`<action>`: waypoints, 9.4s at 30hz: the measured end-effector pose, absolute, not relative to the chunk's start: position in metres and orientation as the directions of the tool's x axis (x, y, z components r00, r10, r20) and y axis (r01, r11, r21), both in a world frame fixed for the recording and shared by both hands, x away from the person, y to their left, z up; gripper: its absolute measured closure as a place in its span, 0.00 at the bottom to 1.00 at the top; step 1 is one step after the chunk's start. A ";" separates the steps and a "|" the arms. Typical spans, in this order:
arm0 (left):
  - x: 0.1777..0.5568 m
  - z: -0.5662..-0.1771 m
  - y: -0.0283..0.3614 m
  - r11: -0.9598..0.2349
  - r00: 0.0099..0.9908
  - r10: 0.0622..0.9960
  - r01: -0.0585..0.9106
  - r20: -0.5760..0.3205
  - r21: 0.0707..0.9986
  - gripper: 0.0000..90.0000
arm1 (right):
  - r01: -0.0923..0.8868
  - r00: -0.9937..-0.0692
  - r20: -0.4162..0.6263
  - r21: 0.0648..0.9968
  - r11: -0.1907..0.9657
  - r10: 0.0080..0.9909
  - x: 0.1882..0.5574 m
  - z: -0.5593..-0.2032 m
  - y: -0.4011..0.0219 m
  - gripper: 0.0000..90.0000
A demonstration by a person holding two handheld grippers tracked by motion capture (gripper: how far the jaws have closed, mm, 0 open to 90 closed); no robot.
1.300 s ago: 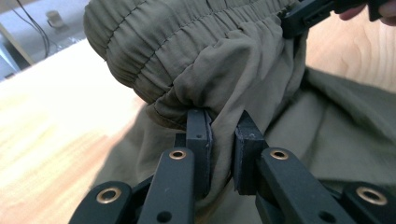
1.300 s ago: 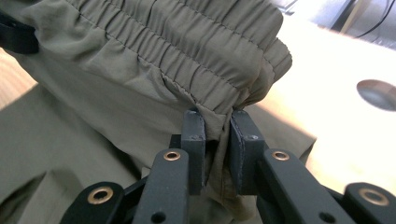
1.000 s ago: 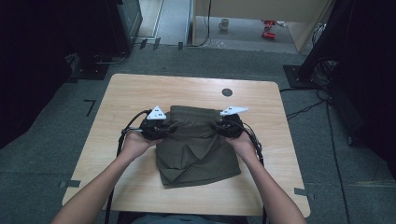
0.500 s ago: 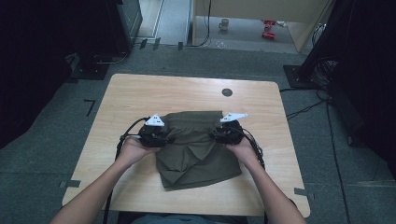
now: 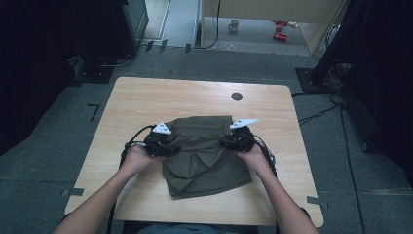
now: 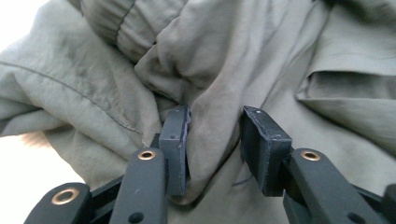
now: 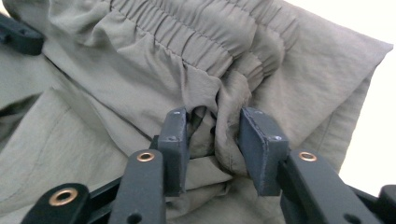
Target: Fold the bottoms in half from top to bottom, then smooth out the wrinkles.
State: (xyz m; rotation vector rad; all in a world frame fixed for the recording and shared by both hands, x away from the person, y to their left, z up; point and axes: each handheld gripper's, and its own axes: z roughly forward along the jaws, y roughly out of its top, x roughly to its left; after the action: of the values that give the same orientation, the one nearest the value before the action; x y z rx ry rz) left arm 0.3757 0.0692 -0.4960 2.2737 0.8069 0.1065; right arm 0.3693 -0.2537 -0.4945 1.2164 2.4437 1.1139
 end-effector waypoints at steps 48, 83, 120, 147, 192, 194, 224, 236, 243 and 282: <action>0.486 -0.466 0.081 -0.444 0.731 0.641 0.603 -0.236 0.662 1.00 | 0.692 -0.480 0.225 0.691 0.208 0.848 0.439 -0.494 -0.267 1.00; 0.473 -0.473 0.067 -0.474 0.774 0.583 0.569 -0.244 0.672 0.95 | 0.670 -0.522 0.305 0.725 0.161 0.797 0.434 -0.489 -0.263 0.99; 0.373 -0.461 0.086 -0.498 0.839 0.497 0.485 -0.222 0.719 0.86 | 0.586 -0.659 0.219 0.749 0.308 0.720 0.340 -0.475 -0.265 0.89; 0.329 -0.446 0.062 -0.491 0.850 0.490 0.452 -0.193 0.745 0.79 | 0.527 -0.690 0.199 0.798 0.294 0.696 0.314 -0.468 -0.235 0.82; 0.309 -0.490 0.061 -0.545 0.855 0.485 0.461 -0.186 0.701 0.77 | 0.493 -0.740 0.102 0.754 0.433 0.665 0.306 -0.504 -0.221 0.86; 0.308 -0.486 0.061 -0.538 0.855 0.480 0.465 -0.197 0.703 0.74 | 0.498 -0.738 0.116 0.758 0.421 0.665 0.307 -0.502 -0.223 0.82; 0.340 -0.461 0.102 -0.399 0.776 0.596 0.508 -0.205 0.764 0.51 | 0.489 -0.660 0.158 0.832 0.261 0.734 0.329 -0.485 -0.251 0.51; 0.358 -0.465 0.127 -0.367 0.730 0.654 0.533 -0.196 0.762 0.49 | 0.501 -0.631 0.139 0.824 0.264 0.763 0.340 -0.486 -0.266 0.48; 0.367 -0.469 0.141 -0.349 0.706 0.686 0.531 -0.175 0.772 0.48 | 0.513 -0.600 0.133 0.820 0.253 0.789 0.349 -0.489 -0.280 0.46; 0.399 -0.501 0.209 -0.319 0.553 0.829 0.593 -0.085 0.739 0.43 | 0.592 -0.383 0.090 0.787 0.170 0.920 0.369 -0.512 -0.357 0.34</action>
State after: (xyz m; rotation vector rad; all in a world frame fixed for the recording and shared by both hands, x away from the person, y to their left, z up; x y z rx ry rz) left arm 0.3987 0.2092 -0.5010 2.0389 1.1411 0.4016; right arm 0.3687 -0.3566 -0.5116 1.4289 2.0437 1.0792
